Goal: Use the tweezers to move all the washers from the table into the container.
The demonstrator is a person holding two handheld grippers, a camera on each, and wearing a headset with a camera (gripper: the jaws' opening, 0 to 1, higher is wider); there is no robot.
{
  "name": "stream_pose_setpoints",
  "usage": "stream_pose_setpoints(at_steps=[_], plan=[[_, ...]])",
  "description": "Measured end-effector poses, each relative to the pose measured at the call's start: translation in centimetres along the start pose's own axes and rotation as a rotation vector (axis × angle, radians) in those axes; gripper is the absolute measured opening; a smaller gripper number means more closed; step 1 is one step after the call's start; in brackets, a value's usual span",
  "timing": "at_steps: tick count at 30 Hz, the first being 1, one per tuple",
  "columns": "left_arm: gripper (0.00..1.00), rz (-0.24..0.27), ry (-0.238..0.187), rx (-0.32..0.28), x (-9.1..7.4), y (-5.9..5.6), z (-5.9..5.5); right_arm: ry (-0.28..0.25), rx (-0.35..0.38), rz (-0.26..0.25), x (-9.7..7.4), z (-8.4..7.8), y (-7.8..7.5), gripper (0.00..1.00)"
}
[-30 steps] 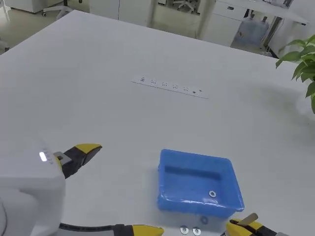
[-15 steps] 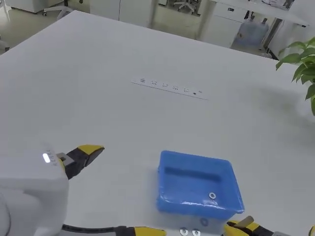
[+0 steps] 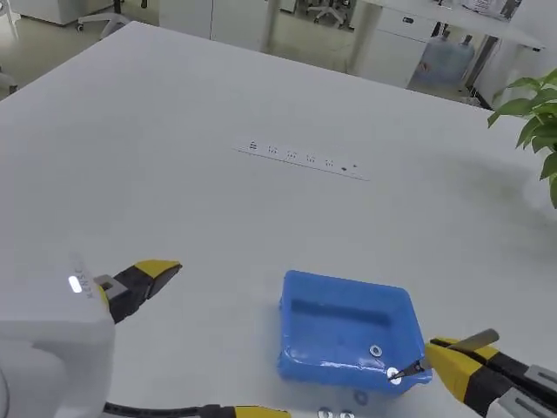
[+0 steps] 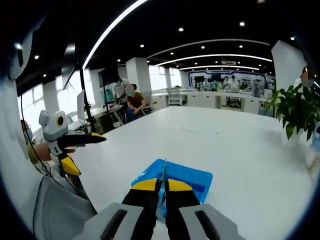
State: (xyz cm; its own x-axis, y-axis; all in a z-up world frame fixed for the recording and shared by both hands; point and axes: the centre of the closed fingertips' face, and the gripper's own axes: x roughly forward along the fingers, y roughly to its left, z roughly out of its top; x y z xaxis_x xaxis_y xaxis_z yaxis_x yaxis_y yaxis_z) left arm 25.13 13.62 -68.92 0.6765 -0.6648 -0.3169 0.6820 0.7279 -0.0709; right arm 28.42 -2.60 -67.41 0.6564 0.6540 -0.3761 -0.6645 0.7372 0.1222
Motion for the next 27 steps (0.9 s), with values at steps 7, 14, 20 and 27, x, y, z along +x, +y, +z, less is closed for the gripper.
stream_pose_setpoints(at_steps=[7,14,20,27], plan=[[0.98,-0.005,-0.002,0.005,0.0,-0.2,0.2,-0.047,-0.002,-0.004,0.9,2.3,-0.6,0.01],[0.98,-0.002,-0.005,0.009,-0.2,-0.1,0.2,-0.062,0.031,-0.007,3.0,2.5,-2.0,0.01],[0.98,0.01,-0.004,0.009,-0.4,0.2,0.0,-0.028,0.033,0.005,4.8,1.6,-2.5,0.01],[0.98,0.009,-0.008,-0.012,-1.0,-0.2,0.8,0.032,0.031,-0.002,6.4,-0.4,-3.8,0.01]])
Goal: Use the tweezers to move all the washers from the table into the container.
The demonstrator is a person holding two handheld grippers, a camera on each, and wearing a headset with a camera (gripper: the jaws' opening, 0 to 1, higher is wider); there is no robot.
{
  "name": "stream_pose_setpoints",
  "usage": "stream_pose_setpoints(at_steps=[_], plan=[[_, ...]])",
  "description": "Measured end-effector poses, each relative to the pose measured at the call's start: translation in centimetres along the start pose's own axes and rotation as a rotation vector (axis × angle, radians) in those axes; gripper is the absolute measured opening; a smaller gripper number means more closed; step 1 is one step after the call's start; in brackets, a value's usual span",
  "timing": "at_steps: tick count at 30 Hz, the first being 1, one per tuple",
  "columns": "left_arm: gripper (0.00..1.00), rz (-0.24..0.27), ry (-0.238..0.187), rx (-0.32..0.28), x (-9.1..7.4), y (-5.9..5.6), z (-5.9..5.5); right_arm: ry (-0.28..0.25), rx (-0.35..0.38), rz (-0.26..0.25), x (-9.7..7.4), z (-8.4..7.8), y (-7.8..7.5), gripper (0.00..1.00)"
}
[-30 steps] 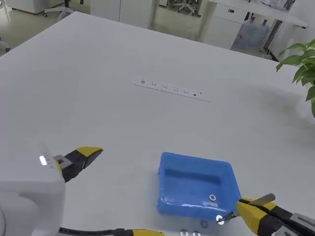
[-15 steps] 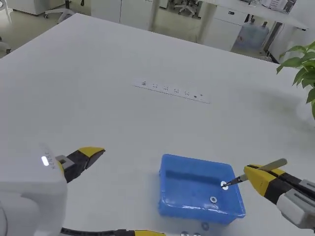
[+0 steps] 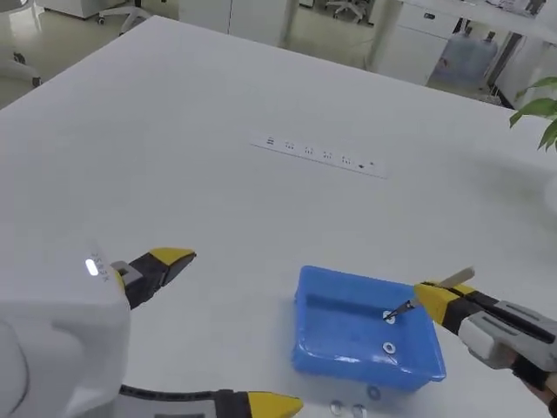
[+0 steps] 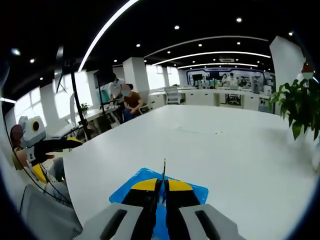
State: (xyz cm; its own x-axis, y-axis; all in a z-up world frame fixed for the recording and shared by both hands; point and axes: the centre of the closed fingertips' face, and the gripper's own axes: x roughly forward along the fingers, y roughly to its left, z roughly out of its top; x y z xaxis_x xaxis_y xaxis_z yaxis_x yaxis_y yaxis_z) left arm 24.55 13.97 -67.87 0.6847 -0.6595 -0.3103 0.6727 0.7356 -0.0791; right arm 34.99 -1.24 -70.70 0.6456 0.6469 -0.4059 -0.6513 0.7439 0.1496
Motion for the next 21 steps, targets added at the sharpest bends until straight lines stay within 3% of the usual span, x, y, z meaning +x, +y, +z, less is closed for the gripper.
stream_pose_setpoints(at_steps=[4,6,10,15,18,21], plan=[[0.97,0.007,0.011,-0.004,0.3,-0.1,0.1,0.032,-0.016,0.013,0.6,-0.9,-0.6,0.01],[0.97,0.029,-0.004,-0.026,0.6,0.0,0.4,0.041,-0.032,0.028,1.1,-1.4,-1.0,0.01],[0.97,0.084,-0.02,-0.063,1.2,-0.4,1.1,0.016,-0.065,0.101,1.4,-2.0,-0.8,0.01],[0.97,0.166,0.015,-0.003,1.5,-1.4,1.5,0.025,-0.093,0.165,1.0,-3.1,-1.0,0.01],[0.97,0.177,0.0,-0.024,1.6,-1.9,1.7,0.011,-0.085,0.19,1.0,-3.5,-0.9,0.01],[0.97,0.177,-0.01,-0.032,1.6,-2.3,1.9,0.017,-0.061,0.18,1.3,-4.1,-1.2,0.01]])
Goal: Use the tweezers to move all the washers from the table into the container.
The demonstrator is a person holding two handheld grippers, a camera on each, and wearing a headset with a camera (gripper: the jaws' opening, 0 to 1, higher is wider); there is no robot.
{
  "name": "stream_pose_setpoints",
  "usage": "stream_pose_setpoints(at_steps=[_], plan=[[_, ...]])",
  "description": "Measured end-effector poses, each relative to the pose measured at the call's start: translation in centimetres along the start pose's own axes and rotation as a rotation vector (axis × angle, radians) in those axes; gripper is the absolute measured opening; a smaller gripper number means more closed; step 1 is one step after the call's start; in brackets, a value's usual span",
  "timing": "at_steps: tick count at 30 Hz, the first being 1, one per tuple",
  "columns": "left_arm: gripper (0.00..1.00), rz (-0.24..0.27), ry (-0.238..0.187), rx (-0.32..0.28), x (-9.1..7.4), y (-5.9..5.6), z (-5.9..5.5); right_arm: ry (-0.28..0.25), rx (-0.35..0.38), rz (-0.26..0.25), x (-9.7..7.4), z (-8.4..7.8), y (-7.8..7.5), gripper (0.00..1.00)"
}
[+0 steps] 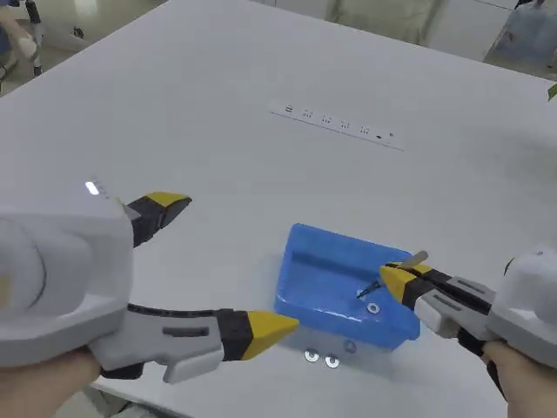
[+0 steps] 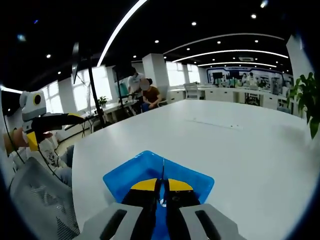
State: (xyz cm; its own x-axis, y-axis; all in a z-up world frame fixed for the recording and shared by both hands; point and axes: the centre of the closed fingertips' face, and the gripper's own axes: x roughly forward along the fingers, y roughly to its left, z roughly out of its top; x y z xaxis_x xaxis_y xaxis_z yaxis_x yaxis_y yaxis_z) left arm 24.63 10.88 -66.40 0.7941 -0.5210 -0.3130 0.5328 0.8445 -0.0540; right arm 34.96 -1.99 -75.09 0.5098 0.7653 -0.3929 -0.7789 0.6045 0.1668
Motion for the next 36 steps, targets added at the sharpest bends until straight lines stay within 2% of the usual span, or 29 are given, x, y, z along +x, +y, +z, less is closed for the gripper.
stream_pose_setpoints(at_steps=[2,6,12,17,22,26,30,33,36], plan=[[0.97,-0.01,0.009,0.003,0.0,-0.2,-0.1,0.003,0.031,-0.016,0.0,-0.3,-0.3,0.01],[0.97,-0.014,0.019,0.025,0.0,-0.1,-0.2,-0.009,0.051,-0.01,0.0,-0.3,-0.1,0.01],[0.97,0.018,0.003,0.003,-0.1,0.5,0.0,0.009,0.039,-0.002,0.1,-0.5,-0.1,0.01],[0.97,0.01,0.02,0.004,0.2,0.4,-0.5,0.016,0.046,-0.001,0.2,-0.5,-0.1,0.01],[0.97,0.014,0.015,-0.007,0.2,0.7,-0.5,0.006,0.044,0.001,0.0,-0.1,0.1,0.02],[0.97,0.014,0.02,-0.014,0.4,1.0,-0.6,-0.044,0.053,0.016,-0.9,1.4,0.7,0.02],[0.97,0.011,0.023,-0.018,0.5,1.1,-0.7,-0.108,0.058,0.053,-2.5,3.3,2.3,0.02],[0.96,0.009,0.024,-0.02,0.6,1.2,-0.8,-0.124,0.051,0.073,-3.7,4.0,3.4,0.01],[0.96,0.001,0.026,-0.021,0.8,1.0,-0.9,-0.114,0.029,0.095,-4.6,4.0,4.4,0.01]])
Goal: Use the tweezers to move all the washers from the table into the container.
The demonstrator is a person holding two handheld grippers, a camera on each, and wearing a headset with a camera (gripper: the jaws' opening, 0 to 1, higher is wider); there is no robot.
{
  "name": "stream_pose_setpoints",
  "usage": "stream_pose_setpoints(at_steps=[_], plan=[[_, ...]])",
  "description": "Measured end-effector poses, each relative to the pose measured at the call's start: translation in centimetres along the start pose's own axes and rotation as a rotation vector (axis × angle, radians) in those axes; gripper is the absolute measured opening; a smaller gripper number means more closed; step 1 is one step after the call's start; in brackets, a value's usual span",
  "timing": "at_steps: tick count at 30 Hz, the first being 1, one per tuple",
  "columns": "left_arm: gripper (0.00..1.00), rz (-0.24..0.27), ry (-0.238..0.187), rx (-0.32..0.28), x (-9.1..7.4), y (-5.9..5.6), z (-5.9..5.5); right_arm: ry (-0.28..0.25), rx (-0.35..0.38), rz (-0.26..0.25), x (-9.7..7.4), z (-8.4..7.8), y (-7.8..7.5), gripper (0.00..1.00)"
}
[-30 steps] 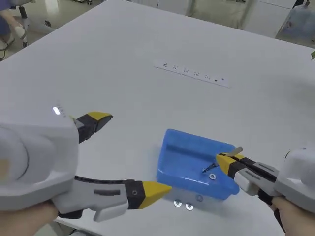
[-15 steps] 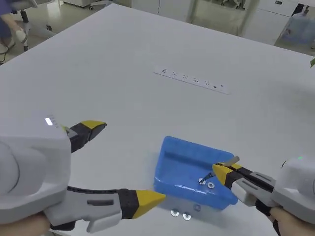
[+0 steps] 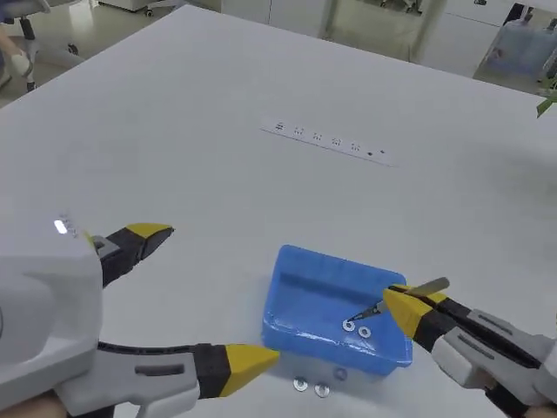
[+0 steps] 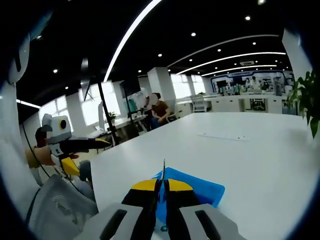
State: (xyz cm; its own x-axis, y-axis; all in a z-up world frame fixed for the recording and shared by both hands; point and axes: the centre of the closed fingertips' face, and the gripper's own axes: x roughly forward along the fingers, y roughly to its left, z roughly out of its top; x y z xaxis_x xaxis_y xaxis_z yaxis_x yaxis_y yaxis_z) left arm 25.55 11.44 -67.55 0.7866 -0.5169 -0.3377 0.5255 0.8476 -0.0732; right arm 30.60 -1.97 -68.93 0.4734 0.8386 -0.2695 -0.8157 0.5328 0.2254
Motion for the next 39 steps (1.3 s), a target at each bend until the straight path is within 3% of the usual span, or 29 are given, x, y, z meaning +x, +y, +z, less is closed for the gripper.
stream_pose_setpoints(at_steps=[5,9,17,20,25,39], plan=[[0.96,-0.014,0.004,0.003,0.3,-0.2,-0.1,0.018,0.013,0.042,-0.8,-0.9,2.1,0.01],[0.96,-0.021,0.002,0.007,0.4,-0.4,0.0,0.046,0.024,0.058,-0.7,-2.1,2.8,0.01],[0.96,-0.029,0.014,0.007,0.2,-0.6,-0.3,0.102,0.036,0.07,0.1,-4.5,2.9,0.01],[0.96,-0.026,0.012,0.008,0.2,-0.5,-0.3,0.156,-0.013,0.075,0.5,-5.7,3.0,0.01],[0.96,-0.018,0.013,0.001,0.1,-0.2,-0.5,0.194,-0.051,0.089,1.2,-6.7,3.3,0.01],[0.96,-0.016,0.015,-0.001,-0.1,-0.2,-0.7,0.228,-0.083,0.09,2.0,-7.7,3.0,0.02]])
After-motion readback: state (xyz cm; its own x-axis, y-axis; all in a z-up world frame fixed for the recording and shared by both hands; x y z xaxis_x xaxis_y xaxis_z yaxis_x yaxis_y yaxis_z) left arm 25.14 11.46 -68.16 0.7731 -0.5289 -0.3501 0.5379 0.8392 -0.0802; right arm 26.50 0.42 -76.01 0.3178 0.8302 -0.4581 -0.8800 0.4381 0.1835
